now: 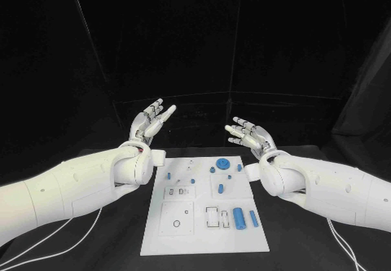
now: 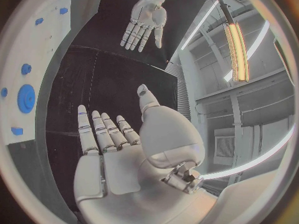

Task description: Assemble the parts on the task board

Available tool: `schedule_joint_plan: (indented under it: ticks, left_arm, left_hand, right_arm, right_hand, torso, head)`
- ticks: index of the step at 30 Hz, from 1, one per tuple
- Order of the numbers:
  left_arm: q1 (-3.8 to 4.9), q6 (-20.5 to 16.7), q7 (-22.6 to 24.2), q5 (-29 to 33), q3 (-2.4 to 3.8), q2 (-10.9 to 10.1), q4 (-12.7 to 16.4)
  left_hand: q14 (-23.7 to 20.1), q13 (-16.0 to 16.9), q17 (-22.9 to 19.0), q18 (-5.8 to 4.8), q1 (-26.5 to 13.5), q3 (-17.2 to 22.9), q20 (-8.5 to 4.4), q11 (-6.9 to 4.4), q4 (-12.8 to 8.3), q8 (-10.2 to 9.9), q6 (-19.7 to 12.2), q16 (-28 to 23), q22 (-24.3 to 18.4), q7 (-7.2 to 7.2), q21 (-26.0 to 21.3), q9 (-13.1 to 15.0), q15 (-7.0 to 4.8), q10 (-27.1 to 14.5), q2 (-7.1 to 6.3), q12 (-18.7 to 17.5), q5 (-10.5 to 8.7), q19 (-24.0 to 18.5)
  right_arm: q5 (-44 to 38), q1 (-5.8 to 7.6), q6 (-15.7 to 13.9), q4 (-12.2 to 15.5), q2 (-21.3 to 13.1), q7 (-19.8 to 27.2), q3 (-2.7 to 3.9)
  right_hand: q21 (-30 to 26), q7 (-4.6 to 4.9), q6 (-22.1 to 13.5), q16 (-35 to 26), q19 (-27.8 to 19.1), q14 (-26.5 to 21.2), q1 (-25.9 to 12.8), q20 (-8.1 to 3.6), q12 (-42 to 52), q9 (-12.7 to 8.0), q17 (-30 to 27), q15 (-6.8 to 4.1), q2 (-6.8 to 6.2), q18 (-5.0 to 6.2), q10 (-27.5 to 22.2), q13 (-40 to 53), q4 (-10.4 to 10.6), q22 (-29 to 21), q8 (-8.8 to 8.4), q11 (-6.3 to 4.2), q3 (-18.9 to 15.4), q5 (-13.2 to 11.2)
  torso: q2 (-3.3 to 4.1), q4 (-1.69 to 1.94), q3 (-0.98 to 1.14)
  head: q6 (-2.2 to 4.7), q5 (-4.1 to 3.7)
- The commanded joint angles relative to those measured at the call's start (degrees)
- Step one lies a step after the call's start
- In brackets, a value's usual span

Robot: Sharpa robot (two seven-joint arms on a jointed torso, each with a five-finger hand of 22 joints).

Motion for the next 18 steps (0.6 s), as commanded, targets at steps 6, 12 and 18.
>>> schedule_joint_plan:
  ticks: [6,12,18]
  left_arm:
    - [0.37,5.5,5.5,1.7,-0.08,0.3,-0.6]
    - [0.35,7.0,6.9,1.2,-0.13,-2.4,1.5]
    - [0.33,7.8,6.7,-0.5,-0.14,-4.4,3.3]
  left_hand:
    - [5.6,0.3,0.9,0.53,1.3,0.4,0.45,1.20,0.0,0.6,2.6,1.5,0.5,8.29,1.0,0.3,0.73,2.8,0.19,0.7,0.32,1.9]
    - [19.3,1.8,2.7,1.39,3.6,0.9,0.49,1.34,-1.6,2.9,13.4,6.1,2.7,8.70,5.1,1.5,-0.33,19.8,1.22,4.1,0.39,12.3]
    - [28.5,2.5,3.4,4.13,4.8,0.4,0.23,-0.80,-3.4,5.8,28.7,9.1,5.9,7.59,12.5,2.6,-3.17,36.6,1.77,8.0,0.32,30.2]
  right_arm:
    - [-7.4,1.17,12.2,-2.6,1.1,-3.2,-0.57]
    - [-27.1,2.29,6.4,-4.4,-1.2,-4.1,-0.52]
    - [-35.7,3.98,6.4,-4.4,-1.7,-6.3,-0.50]
  right_hand:
    - [7.3,5.74,28.5,4.5,17.1,29.1,9.4,-0.29,4.6,2.0,1.1,-2.69,-0.08,5.27,29.5,1.1,-8.4,2.2,4.54,-1.86,2.4,-0.6]
    - [8.2,5.24,32.8,3.8,19.5,32.4,9.0,-1.12,3.5,1.7,1.1,-3.58,0.14,5.31,32.0,1.1,-10.2,2.0,3.91,-2.48,3.0,-0.4]
    - [10.3,4.49,36.2,3.8,23.7,37.3,8.7,-2.94,2.7,1.7,1.2,-5.19,-0.17,5.26,36.1,1.1,-11.1,2.3,3.32,-3.67,3.6,-0.6]
  torso:
    - [0.00,0.01,0.00]
    - [1.61,0.35,-0.15]
    - [2.94,0.69,-0.16]
  head:
    - [0.00,0.02]
    - [0.08,-0.09]
    - [0.59,-0.49]
